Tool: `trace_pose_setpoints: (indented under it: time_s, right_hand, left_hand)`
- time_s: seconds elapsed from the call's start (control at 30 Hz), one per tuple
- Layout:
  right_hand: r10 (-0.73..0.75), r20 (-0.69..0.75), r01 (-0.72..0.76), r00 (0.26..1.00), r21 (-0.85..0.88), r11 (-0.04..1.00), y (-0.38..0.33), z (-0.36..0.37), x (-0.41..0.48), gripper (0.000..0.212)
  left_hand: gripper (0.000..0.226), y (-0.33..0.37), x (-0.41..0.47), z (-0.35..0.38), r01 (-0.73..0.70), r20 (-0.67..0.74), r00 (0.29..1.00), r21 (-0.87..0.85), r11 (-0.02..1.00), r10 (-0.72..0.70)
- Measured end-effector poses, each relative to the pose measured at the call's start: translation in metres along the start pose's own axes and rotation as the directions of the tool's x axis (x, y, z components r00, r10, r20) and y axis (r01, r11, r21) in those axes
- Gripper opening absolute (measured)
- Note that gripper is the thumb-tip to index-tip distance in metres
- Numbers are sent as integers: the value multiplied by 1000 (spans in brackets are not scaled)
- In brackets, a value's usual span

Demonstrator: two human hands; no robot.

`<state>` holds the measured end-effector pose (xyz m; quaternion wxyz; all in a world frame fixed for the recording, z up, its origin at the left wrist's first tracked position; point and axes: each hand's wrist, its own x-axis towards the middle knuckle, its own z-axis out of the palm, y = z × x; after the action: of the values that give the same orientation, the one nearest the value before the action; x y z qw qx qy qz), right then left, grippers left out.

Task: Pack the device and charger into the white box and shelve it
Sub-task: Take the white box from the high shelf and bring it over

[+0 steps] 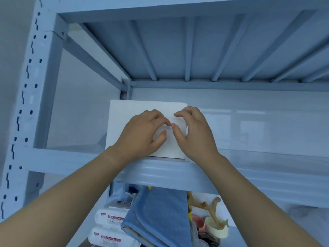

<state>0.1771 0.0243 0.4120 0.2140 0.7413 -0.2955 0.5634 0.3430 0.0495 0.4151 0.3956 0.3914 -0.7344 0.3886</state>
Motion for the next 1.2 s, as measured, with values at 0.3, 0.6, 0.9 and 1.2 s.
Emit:
trace_pose_setpoints:
  time_s: [0.3,0.6,0.9,1.2]
  right_hand:
    - [-103,-22,98,994,-151,984,-2,20,29,32]
    - [-46,50,55,998,-212,976,-1,23,36,49]
    - [-8,2,9,1000,-176,984,-22,11,33,43]
    - [-71,-36,62,997,-221,973,-39,1,26,45]
  left_hand:
    - [19,-35,18,9,-66,-128,989,104,992,79]
    - [41,-43,22,7,95,-148,986,93,991,-80]
    - [22,-27,31,2,156,-198,966,-66,986,-166]
    - [24,-14,25,-21,115,-215,968,-79,990,-129]
